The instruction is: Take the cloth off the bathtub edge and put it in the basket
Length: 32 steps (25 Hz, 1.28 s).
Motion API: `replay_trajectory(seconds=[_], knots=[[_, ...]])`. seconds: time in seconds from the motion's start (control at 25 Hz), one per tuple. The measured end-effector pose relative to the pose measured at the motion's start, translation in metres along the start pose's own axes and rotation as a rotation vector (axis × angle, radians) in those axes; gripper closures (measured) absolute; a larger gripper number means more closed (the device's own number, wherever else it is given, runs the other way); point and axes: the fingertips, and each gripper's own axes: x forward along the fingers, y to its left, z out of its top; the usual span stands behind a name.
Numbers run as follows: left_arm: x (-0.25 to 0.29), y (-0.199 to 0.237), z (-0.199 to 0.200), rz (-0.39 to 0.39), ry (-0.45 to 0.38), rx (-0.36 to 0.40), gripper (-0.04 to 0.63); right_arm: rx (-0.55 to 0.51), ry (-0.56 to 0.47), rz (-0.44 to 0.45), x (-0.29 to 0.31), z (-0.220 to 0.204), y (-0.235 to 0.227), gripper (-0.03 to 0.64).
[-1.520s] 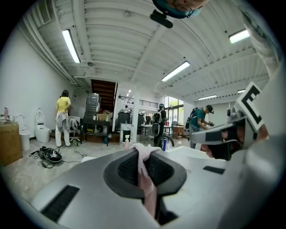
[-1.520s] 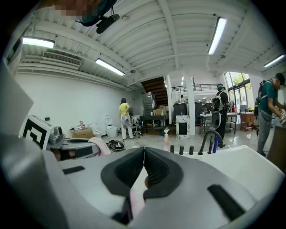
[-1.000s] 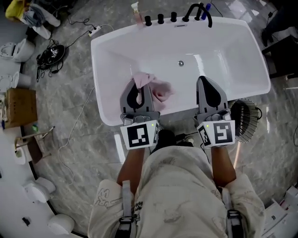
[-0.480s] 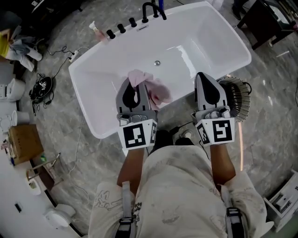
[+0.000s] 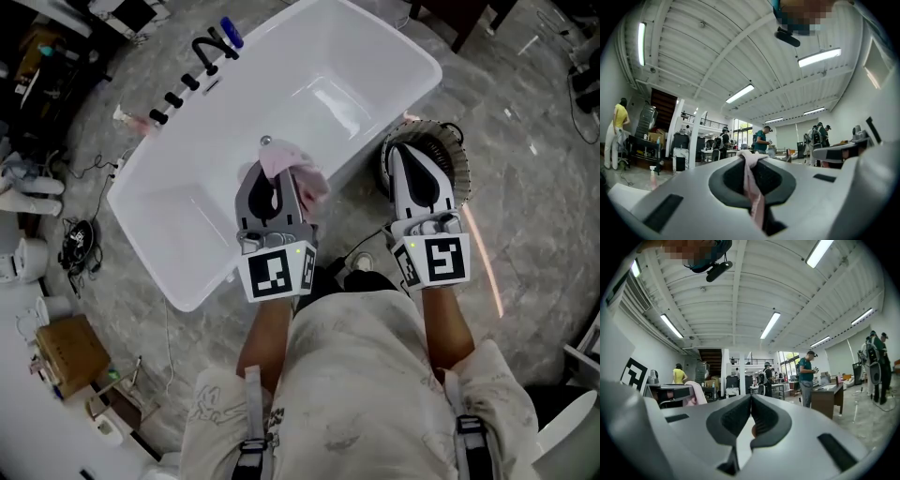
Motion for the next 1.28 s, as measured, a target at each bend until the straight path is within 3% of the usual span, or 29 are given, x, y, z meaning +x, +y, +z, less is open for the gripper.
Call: replay_trajectory(seconds=[0.48,0.84,1.28], knots=[[0.063,-0.147,0.000,-0.220,0.006,-0.033,0.581,0.038,-0.038,-0.316,-0.094,0.006,-0.162,0.627],[0.122,-0.229,-0.007,-0.428,0.013,-0.081,0.581,0.028,-0.027,-0.518,-0.124,-0.001,-0.232,0.627],[0.207,-0.292,-0.024,-0.636,0.051,-0.146,0.581,-0.019,-0.001,-0.702,-0.108,0.010,-0.293,0.627]])
